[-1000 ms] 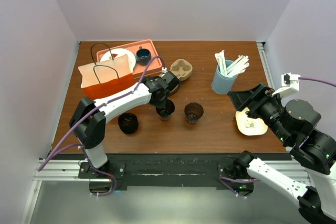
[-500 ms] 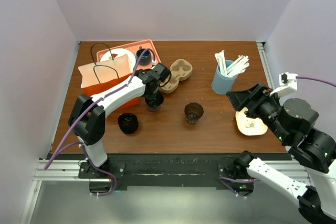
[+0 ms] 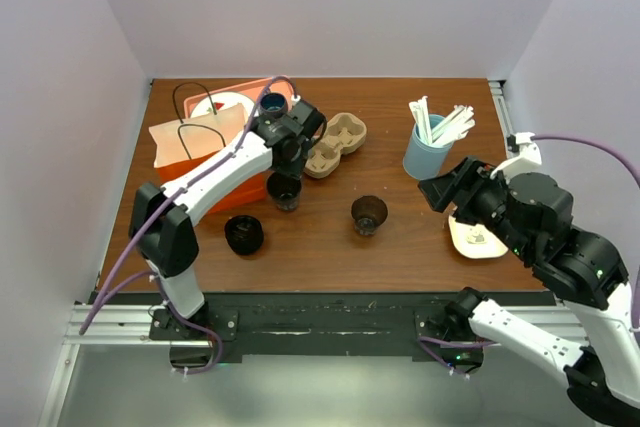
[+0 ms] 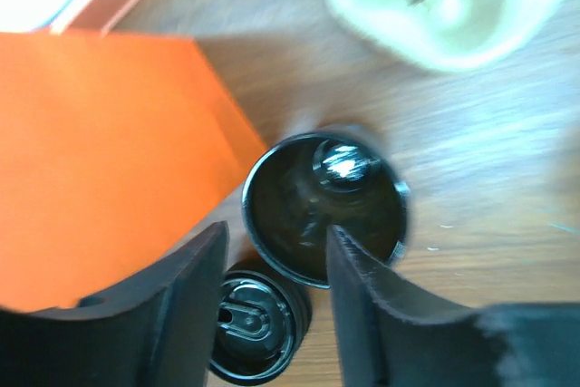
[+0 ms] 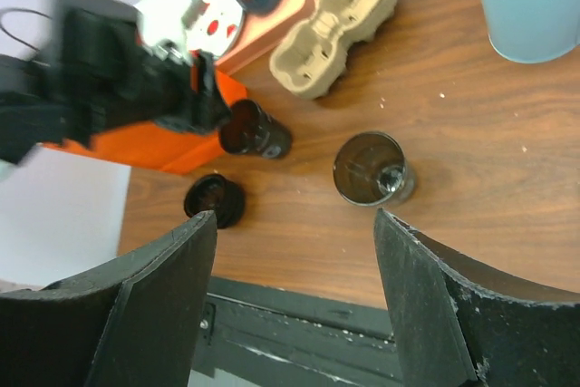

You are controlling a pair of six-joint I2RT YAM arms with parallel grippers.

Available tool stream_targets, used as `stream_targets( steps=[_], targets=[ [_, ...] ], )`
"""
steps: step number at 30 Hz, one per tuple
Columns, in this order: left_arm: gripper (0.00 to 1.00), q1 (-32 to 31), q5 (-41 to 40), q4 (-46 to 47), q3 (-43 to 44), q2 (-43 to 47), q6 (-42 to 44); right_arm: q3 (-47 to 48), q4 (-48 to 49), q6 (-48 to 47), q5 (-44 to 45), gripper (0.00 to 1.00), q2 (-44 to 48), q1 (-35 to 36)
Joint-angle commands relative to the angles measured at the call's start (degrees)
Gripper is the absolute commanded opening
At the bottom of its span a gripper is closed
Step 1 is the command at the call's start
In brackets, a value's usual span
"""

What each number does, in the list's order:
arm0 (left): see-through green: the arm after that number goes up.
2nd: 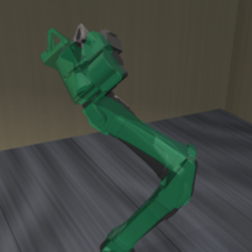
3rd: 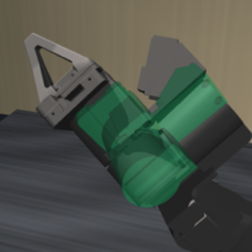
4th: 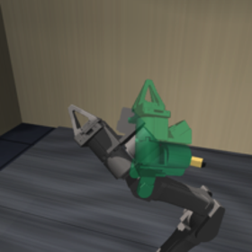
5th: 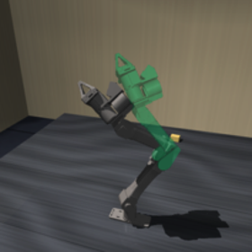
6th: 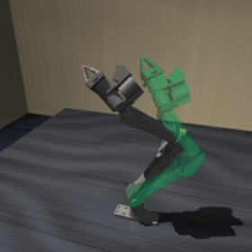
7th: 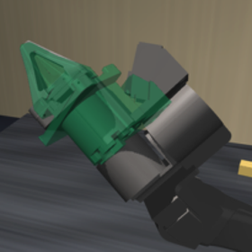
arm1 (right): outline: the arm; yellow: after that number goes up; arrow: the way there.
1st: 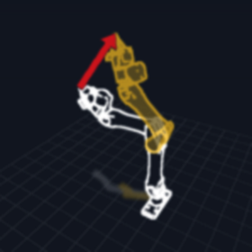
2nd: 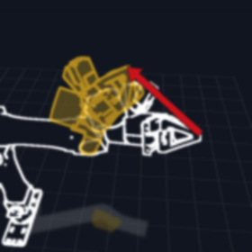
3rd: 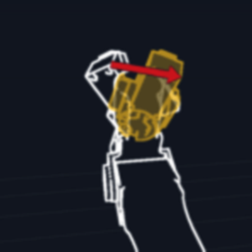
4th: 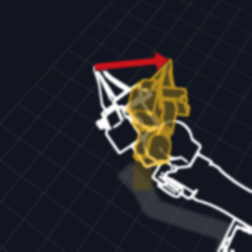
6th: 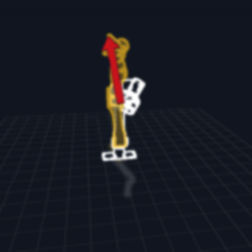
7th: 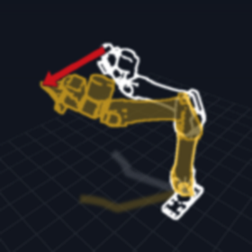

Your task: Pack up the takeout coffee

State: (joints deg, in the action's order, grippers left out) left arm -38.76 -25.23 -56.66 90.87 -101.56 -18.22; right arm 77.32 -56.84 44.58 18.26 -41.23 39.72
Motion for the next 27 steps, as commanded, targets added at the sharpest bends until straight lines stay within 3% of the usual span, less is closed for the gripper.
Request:
stream_targets(
  steps=[1, 7, 11, 13, 21, 27],
  targets=[
    [0.61, 0.4, 8.3, 1.1, 5.5, 5.7, 2.6, -0.5, -2.7, 1.3, -1.2, 0.74, -1.7, -0.1],
    [0.76, 0.4, 25.0, 9.2, 4.1, 14.4, 2.7, -1.1, -7.1, 2.4, -3.1, 0.77, -3.5, -0.1],
    [0.93, 0.4, 34.3, 13.9, -0.5, 21.6, 0.6, -1.3, -9.2, 1.1, -4.7, 0.90, -4.7, -0.1],
    [1.00, 0.4, 35.3, 14.5, -2.1, 23.8, -0.2, -1.4, -9.3, -0.1, -6.0, 0.99, -5.1, -0.2],
    [1.00, 0.4, 31.6, 9.8, -10.0, 33.6, -0.4, -2.2, -8.5, 0.2, -9.6, 0.99, -7.1, -0.2],
    [1.00, 0.4, 29.2, 7.9, -16.3, 40.0, -1.3, -3.0, -11.0, 3.2, -6.4, 0.99, -10.4, -0.1]
  ],
)
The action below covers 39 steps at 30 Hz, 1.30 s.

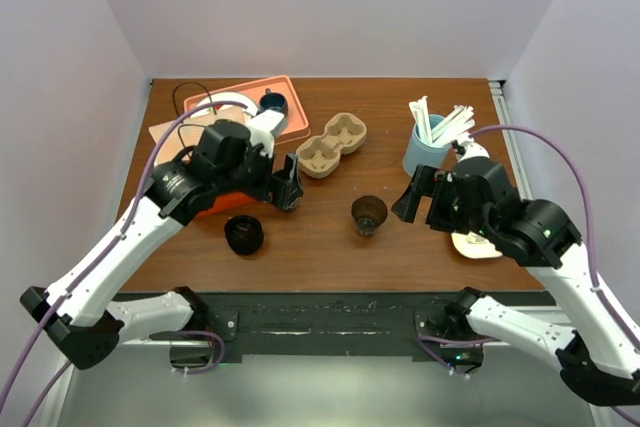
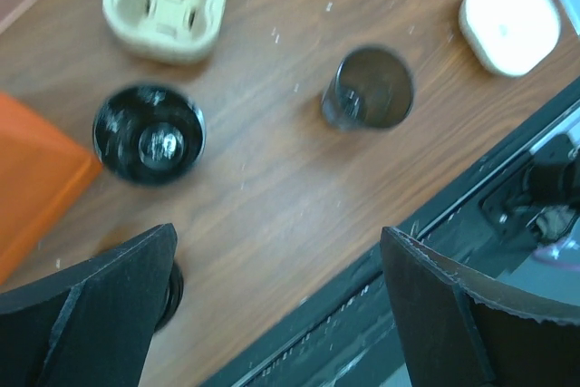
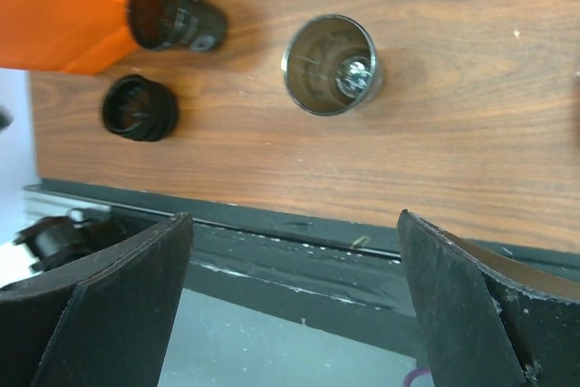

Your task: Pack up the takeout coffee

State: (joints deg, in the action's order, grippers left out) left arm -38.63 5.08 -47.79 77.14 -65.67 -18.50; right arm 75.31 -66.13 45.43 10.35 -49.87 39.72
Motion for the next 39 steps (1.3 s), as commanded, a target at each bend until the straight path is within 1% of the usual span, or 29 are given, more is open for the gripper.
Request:
stream_targets(
  steps=[1, 4, 6, 7, 9, 10, 12, 15, 16, 19, 21, 25, 27, 31, 35, 36, 37, 39],
  targets=[
    [1.00, 0.2, -1.2, -1.3, -3.6, 5.4, -1.2, -1.0, -1.3, 2.5, 2.0, 0.99, -2.7, -0.1],
    [1.00, 0.2, -1.7, -2.4, -5.2, 7.5, -2.1, -1.1, 1.1, 0.4, -0.2, 0.98, -4.1, -0.1],
    [1.00, 0.2, -8.0, -4.8, -5.9, 7.8, -4.9, -0.4, 3.4, 0.0, -2.8, 0.97, -5.7, -0.1],
    [0.99, 0.2, -9.0, -6.8, -6.6, 7.5, -6.6, 0.0, 4.1, -0.2, -3.2, 0.96, -6.2, -0.1],
    [0.92, 0.2, -7.7, -7.1, -8.5, 7.5, -7.2, 0.4, 4.7, -0.3, -4.3, 0.96, -6.9, -0.2],
    [0.86, 0.2, -7.8, -6.9, -10.8, 7.4, -8.0, 0.3, 5.0, -0.3, -4.3, 0.95, -7.0, -0.2],
    [0.83, 0.2, -9.8, -6.9, -12.4, 6.4, -8.6, -0.6, 5.7, 0.2, -4.3, 0.95, -6.3, -0.1],
    [0.75, 0.2, -13.8, -7.1, -14.1, 2.3, -8.5, -2.4, 7.0, 1.0, -4.6, 0.94, -4.6, -0.1],
    [0.70, 0.1, -14.5, -7.2, -14.1, -0.1, -8.0, -2.7, 7.3, 1.2, -4.9, 0.94, -4.2, -0.1],
    [0.65, 0.1, -17.3, -6.1, -14.5, -3.9, -7.3, -3.2, 6.9, 1.5, -4.6, 0.94, -2.8, -0.2],
    [0.64, 0.2, -17.3, -4.5, -15.6, -5.7, -6.3, -2.7, 6.3, 1.5, -4.1, 0.94, -2.1, -0.2],
    [0.57, 0.2, -19.1, -3.9, -17.3, -11.5, -5.1, -0.9, 4.2, 1.3, -2.9, 0.94, -1.5, -0.1],
    [0.56, 0.2, -19.8, -3.5, -18.2, -13.3, -4.4, 0.0, 3.5, 1.2, -2.1, 0.94, -1.1, -0.1],
    [0.50, 0.2, -19.9, -1.6, -19.7, -14.7, -3.8, 0.5, 2.1, 1.2, -1.5, 0.94, 0.4, -0.1],
    [0.48, 0.2, -19.5, 0.3, -21.3, -16.1, -3.7, 0.4, 1.8, 1.2, -0.9, 0.94, 1.2, -0.2],
    [0.46, 0.2, -19.2, 0.9, -21.9, -16.7, -3.8, 0.4, 1.8, 1.2, -0.9, 0.94, 1.2, -0.1],
    [0.42, 0.2, -18.8, 1.2, -21.9, -16.9, -3.7, 0.3, 1.7, 1.2, -0.9, 0.94, 1.2, -0.1],
    [0.39, 0.2, -18.4, 1.7, -22.0, -17.8, -3.6, 0.4, 1.8, 1.0, -1.1, 0.94, 1.0, -0.1]
  ],
)
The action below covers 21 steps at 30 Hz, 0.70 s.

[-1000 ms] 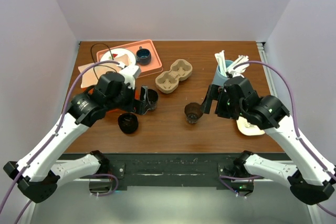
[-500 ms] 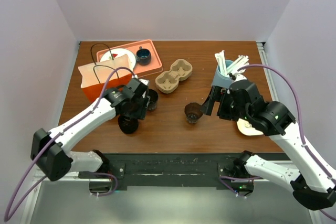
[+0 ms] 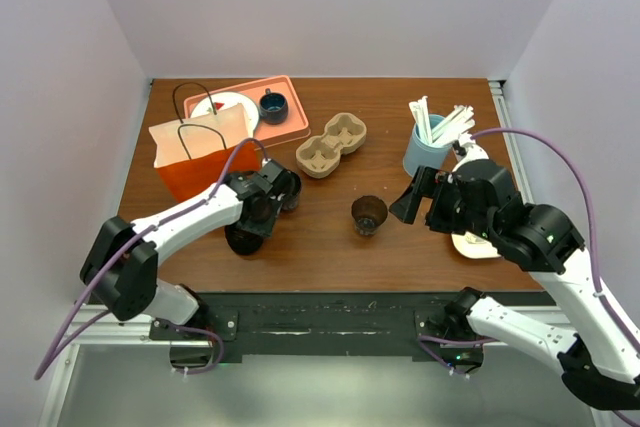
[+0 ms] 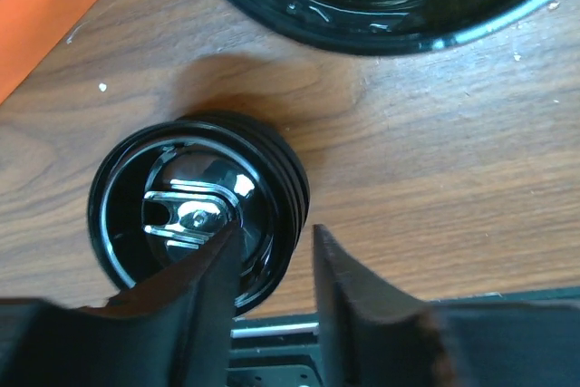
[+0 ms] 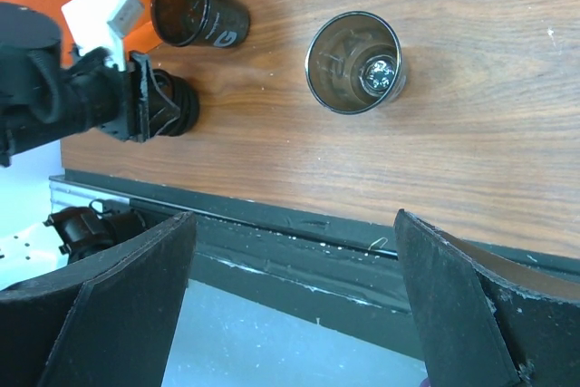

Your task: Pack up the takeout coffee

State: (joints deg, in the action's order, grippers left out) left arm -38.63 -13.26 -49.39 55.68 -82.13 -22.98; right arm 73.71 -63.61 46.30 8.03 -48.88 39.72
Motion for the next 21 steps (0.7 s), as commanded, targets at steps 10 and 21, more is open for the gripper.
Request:
stream_targets(
  steps=[10, 21],
  targets=[
    [0.30, 0.2, -0.2, 1.4, 0.9, -1.4, 0.7, 2.1, 0.1, -0.2, 1.1, 0.94, -0.8, -0.2],
    [0.21, 0.2, 0.4, -0.4, 3.2, -1.5, 1.3, 1.5, 0.8, -0.5, 0.7, 0.94, -1.3, -0.1]
  ],
)
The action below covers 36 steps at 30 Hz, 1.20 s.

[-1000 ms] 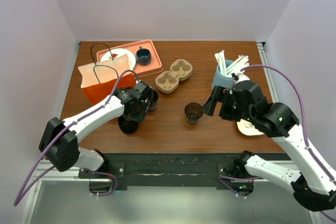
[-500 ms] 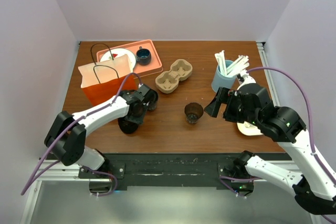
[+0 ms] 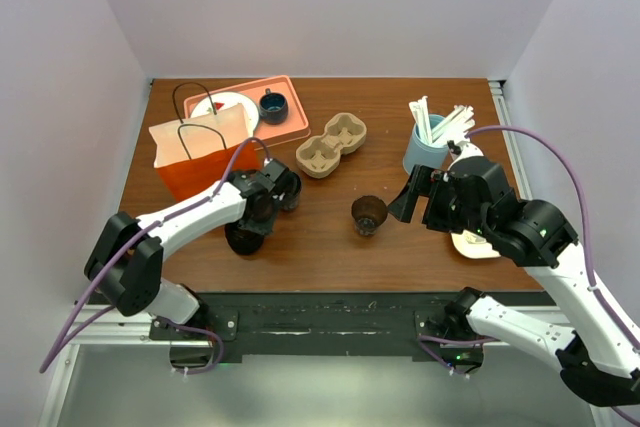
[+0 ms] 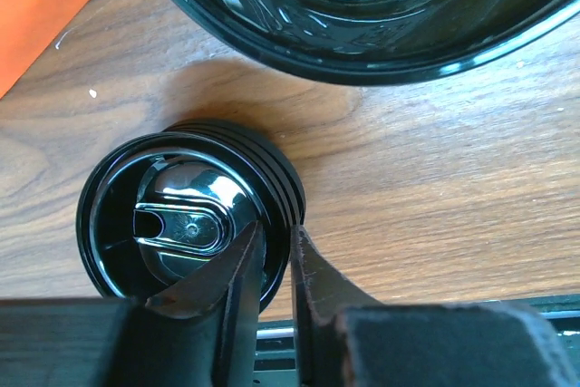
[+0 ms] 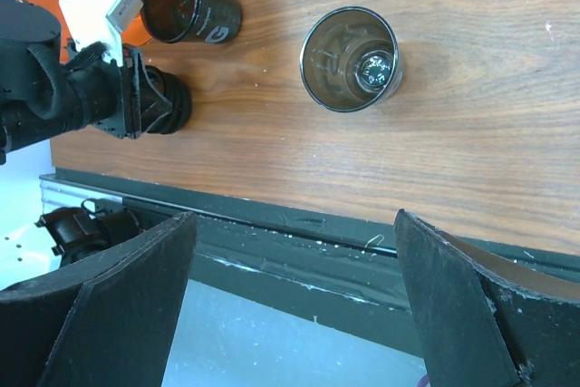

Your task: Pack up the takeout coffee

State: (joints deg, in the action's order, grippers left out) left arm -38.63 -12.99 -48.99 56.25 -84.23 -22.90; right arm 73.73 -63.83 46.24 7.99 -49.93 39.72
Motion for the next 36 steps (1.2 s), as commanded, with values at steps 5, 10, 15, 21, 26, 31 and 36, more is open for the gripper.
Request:
stream_targets(
  steps=[5, 10, 15, 21, 26, 31, 36],
  targets=[
    [0.14, 0.2, 0.7, -1.5, 3.6, 0.6, 1.3, 0.9, 1.0, -0.5, 0.5, 0.94, 0.1, -0.2],
    [0.20, 0.2, 0.7, -2.1, 4.0, 0.4, 1.1, 0.7, 0.8, -0.4, 0.4, 0.94, 0.3, -0.1],
    [0.25, 0.1, 0.8, -2.7, 4.3, 0.5, 1.2, 0.7, 0.8, -0.3, 0.5, 0.94, 0.5, -0.1],
    [0.16, 0.1, 1.7, -2.7, 4.3, 0.3, 1.4, 0.8, 0.7, -0.3, 0.6, 0.94, 0.6, -0.1],
    [0.08, 0.1, 1.9, -3.3, 5.0, 0.3, 1.5, 0.6, 0.9, -0.3, 0.4, 0.94, 0.5, -0.1],
    [0.22, 0.1, 1.5, -3.9, 5.5, 0.5, 1.4, 0.4, 1.0, -0.3, 0.3, 0.94, 0.5, -0.1],
    [0.06, 0.1, 2.4, -4.0, 5.5, 0.1, 1.6, 0.6, 1.0, -0.3, 0.3, 0.94, 0.4, -0.1]
  ],
)
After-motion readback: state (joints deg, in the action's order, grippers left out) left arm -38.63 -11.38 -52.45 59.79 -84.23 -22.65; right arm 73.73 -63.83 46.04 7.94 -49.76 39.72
